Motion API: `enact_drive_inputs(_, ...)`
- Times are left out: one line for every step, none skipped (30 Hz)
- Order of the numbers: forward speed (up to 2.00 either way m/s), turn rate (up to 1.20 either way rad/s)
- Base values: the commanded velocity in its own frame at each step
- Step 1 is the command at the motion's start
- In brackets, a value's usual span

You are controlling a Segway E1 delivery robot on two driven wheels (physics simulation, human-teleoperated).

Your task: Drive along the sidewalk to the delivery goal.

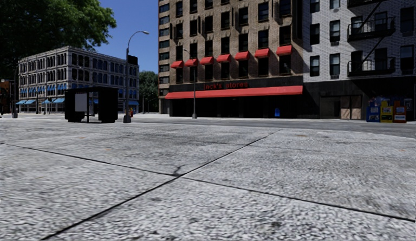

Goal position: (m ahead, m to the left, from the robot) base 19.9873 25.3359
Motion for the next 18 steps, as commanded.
enact_drive_inputs(1.58,0.55)
enact_drive_inputs(1.58,0.56)
enact_drive_inputs(1.58,0.56)
enact_drive_inputs(1.58,0.56)
enact_drive_inputs(1.58,0.56)
enact_drive_inputs(1.58,0.56)
enact_drive_inputs(1.58,0.56)
enact_drive_inputs(1.58,0.56)
enact_drive_inputs(1.58,0.56)
enact_drive_inputs(1.58,0.56)
enact_drive_inputs(1.58,0.56)
enact_drive_inputs(1.58,0.56)
enact_drive_inputs(1.58,0.56)
enact_drive_inputs(1.58,0.57)
enact_drive_inputs(1.58,0.57)
enact_drive_inputs(1.58,0.57)
enact_drive_inputs(1.58,0.57)
enact_drive_inputs(1.58,0.59)
